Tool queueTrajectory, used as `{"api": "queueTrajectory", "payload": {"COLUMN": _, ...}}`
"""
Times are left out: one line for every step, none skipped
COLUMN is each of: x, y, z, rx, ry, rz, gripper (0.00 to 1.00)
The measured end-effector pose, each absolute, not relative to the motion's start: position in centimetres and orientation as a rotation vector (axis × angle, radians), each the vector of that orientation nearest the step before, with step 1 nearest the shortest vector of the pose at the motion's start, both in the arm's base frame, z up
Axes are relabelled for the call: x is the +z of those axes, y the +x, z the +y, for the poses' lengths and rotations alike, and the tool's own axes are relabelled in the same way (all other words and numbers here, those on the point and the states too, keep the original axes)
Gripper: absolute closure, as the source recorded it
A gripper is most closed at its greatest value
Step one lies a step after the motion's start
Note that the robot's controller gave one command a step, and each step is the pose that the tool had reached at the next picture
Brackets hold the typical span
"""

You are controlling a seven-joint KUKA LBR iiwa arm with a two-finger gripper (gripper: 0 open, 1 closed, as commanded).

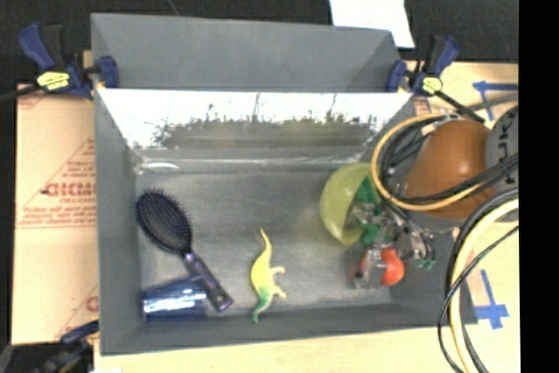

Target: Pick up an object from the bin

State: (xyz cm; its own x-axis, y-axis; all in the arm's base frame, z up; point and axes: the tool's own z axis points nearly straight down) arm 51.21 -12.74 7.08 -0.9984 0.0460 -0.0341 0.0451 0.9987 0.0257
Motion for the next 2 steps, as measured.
{"api": "queueTrajectory", "payload": {"x": 7.16, "y": 53.71, "z": -12.56, "rx": 0.057, "ry": 0.382, "rz": 3.069, "gripper": 1.00}}
{"api": "queueTrajectory", "payload": {"x": 7.17, "y": 53.72, "z": -12.57, "rx": 0.057, "ry": 0.381, "rz": 3.069, "gripper": 1.00}}
